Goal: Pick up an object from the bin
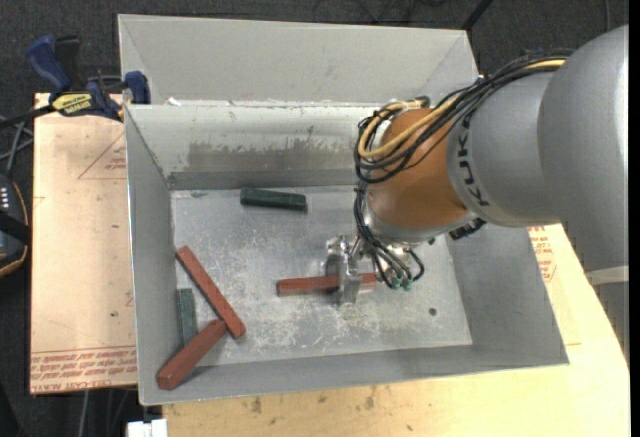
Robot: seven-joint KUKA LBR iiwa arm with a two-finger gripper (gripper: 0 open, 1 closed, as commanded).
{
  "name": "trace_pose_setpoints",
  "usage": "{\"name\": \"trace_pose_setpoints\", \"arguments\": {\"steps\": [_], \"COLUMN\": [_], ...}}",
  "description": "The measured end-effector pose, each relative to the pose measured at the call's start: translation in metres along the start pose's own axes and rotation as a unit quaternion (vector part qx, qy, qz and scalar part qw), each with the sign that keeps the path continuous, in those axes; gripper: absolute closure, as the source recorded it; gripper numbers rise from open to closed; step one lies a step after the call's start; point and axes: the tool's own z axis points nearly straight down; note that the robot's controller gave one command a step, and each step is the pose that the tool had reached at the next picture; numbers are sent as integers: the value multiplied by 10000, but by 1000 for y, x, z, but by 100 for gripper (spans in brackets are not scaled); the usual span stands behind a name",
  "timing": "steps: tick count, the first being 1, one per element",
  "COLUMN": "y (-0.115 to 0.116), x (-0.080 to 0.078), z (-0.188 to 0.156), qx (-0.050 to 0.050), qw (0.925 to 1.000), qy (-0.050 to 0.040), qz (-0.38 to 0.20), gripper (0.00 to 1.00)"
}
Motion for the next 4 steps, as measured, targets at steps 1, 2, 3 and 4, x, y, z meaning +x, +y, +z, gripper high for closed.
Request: {"name": "trace_pose_setpoints", "arguments": {"steps": [1,2,3,4], "y": [0,0,0,0], "x": [0,2,0,1], "z": [-2,-15,-29,-38], "qx": [2,8,7,9], "qw": [10000,10000,10000,10000], "qy": [5,47,14,33], "qz": [-5,-7,-7,-10], "gripper": [100,100,100,100]}}
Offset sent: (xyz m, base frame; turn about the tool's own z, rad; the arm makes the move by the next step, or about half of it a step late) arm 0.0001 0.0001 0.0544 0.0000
